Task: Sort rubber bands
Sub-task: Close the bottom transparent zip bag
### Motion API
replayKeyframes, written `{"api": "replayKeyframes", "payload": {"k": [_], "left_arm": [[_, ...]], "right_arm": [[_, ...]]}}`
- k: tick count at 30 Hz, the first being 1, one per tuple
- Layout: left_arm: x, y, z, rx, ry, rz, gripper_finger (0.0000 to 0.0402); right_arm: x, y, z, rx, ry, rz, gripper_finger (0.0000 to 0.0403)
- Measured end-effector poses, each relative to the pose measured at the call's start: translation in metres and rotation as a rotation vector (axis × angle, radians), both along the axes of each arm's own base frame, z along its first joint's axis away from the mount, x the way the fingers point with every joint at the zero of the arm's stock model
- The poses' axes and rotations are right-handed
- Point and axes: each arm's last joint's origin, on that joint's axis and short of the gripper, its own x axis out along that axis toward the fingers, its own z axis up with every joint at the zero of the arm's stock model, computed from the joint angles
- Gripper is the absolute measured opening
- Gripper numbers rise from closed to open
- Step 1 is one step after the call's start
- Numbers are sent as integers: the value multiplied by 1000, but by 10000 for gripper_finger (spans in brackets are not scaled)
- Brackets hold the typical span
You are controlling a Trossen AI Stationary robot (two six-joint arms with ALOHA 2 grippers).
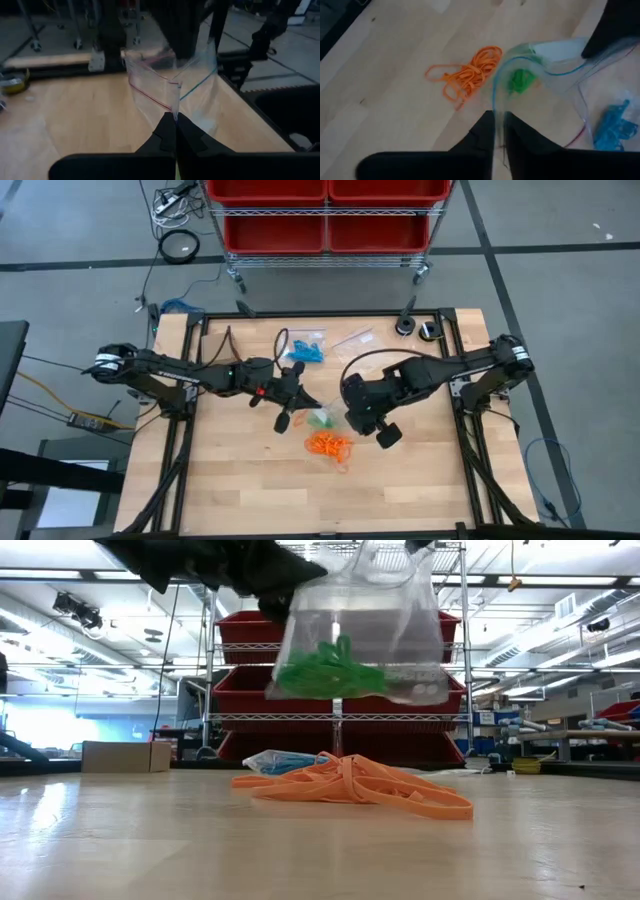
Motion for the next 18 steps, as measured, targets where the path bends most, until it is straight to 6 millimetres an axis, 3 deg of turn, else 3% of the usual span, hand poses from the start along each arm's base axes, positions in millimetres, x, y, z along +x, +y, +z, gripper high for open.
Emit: {"api": "replayKeyframes", "payload": {"k": [5,10,18], "left_arm": [[-8,1,15,37,-69,23,0],[-15,2,23,77,-80,60,0],[-26,4,31,128,-70,126,0]], "right_arm": [[-2,1,1,-37,-7,-73,124],[-17,4,15,-151,-83,-130,197],[-61,-6,59,-86,-303,-378,214]]}}
